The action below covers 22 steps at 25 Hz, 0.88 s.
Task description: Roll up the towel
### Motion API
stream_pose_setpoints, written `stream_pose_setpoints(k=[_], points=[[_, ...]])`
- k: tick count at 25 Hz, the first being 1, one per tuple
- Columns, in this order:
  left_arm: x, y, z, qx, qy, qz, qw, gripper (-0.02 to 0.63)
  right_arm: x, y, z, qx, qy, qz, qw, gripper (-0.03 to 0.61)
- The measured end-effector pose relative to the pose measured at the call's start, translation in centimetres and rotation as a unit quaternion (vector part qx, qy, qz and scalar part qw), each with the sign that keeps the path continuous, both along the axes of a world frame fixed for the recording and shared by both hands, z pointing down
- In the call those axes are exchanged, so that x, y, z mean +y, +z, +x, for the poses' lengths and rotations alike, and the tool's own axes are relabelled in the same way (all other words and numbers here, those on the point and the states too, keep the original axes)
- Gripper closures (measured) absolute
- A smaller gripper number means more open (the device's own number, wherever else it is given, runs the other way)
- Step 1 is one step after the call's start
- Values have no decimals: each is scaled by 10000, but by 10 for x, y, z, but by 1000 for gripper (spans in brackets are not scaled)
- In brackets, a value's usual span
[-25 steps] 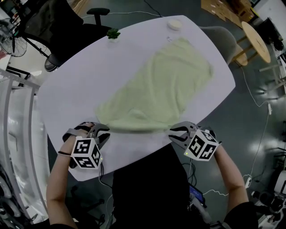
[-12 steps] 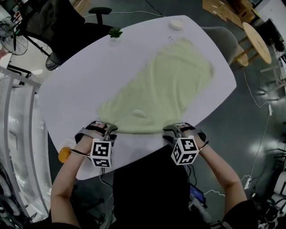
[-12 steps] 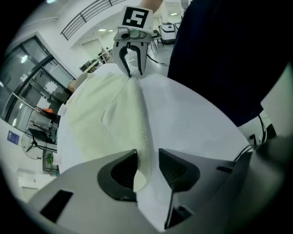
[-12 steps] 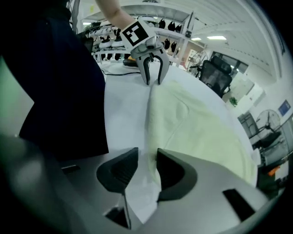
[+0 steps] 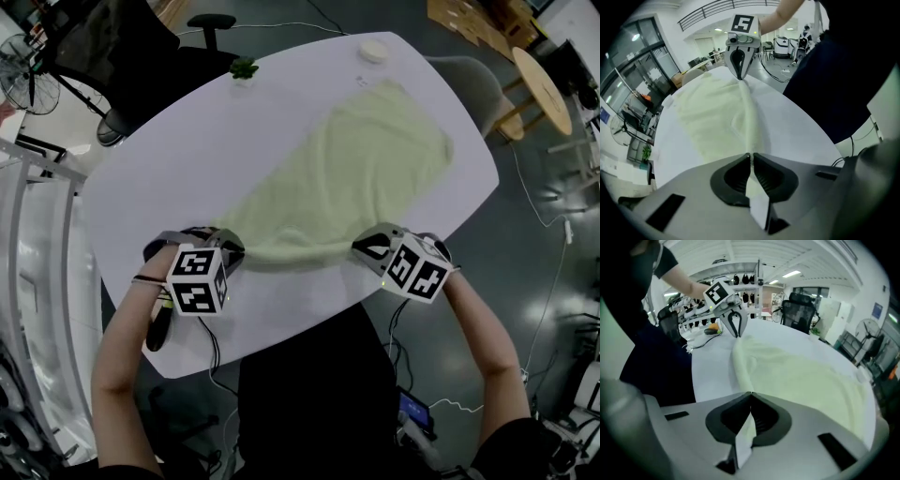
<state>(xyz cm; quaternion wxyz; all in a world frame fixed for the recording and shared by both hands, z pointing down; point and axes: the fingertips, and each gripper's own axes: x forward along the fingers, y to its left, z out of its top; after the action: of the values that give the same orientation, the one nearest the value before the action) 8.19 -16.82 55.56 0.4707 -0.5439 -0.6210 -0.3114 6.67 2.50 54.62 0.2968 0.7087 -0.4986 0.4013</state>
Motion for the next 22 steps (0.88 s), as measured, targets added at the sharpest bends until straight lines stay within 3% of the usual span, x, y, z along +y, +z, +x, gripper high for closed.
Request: stream_pose_setpoints(k=[5, 8, 11, 13, 16, 20, 22], points=[[12, 5, 63, -434, -636, 86, 9970, 577, 21, 15, 61, -586, 667, -20, 9960, 569], [17, 24, 85, -205, -530, 510, 9971, 577, 28, 35, 82, -599, 854, -372, 9938, 571], [16, 45, 93, 274, -171, 885, 9956, 575, 38, 57, 85, -254, 605, -1064, 9922, 571], [19, 46, 98, 488, -184, 781, 9956, 566, 43, 59, 85, 0, 545, -1193, 9914, 566], [16, 25, 116, 904, -560, 312, 9938, 432, 51, 39, 89, 263, 829, -914, 9920, 478], [-12, -21, 138, 1618, -942, -138, 9822, 420, 68, -14, 91, 956, 1083, -643, 9874, 460], [-24, -40, 127, 1692, -992, -328, 9800, 420, 67, -37, 78, 1244, 1009, -555, 9855, 449]])
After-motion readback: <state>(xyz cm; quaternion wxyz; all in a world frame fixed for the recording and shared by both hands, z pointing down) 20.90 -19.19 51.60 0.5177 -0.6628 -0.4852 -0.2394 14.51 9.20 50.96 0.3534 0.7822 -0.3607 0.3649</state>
